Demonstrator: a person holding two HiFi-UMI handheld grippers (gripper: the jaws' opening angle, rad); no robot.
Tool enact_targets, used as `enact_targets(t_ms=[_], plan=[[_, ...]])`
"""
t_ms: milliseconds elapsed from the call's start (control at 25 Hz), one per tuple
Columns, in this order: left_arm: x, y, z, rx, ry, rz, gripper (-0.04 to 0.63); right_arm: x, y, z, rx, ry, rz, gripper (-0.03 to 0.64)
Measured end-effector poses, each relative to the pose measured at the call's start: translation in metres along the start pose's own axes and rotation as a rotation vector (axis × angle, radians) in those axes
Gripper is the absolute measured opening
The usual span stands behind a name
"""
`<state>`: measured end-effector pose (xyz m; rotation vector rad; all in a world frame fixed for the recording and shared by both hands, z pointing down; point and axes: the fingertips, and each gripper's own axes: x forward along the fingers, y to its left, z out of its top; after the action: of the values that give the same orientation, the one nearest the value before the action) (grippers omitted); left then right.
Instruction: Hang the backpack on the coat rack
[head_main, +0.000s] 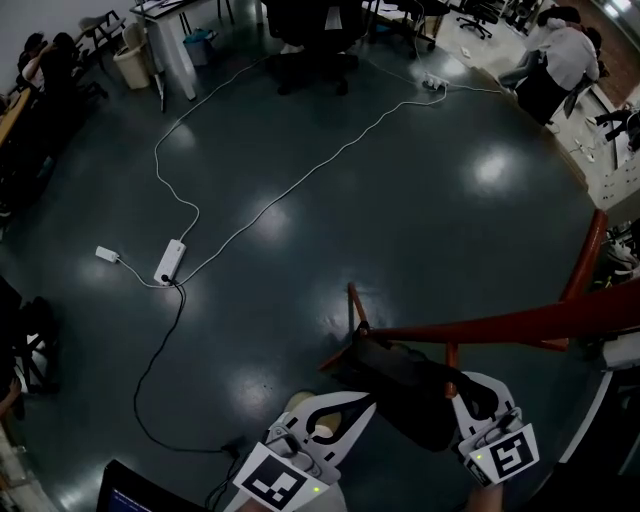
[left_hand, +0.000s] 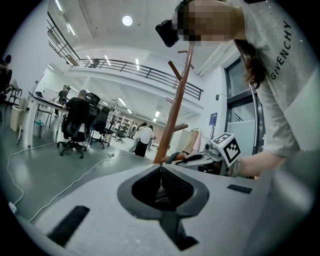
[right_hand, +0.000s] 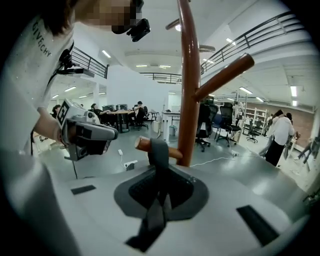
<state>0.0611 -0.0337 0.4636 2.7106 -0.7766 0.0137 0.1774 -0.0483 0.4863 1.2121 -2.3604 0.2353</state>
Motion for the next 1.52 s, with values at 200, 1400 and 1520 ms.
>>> enact_targets(t_ms=[200, 1400, 1520], plan=[[0.005, 0.002, -0.002, 0.017, 0.004, -0.005, 0.011, 0.010, -0.002, -0.010, -0.051, 0.049, -0.034, 0.028], [0.023, -0.067, 0.041, 0.112, 0.020, -0.178, 0.011, -0.060, 0.042, 0.032, 0.198, 0.011, -0.177, 0.063], [0.024, -0.076, 0.047, 0.126, 0.015, -0.200, 0.011, -0.070, 0.057, 0.046, 0.204, -0.035, -0.191, 0.048]])
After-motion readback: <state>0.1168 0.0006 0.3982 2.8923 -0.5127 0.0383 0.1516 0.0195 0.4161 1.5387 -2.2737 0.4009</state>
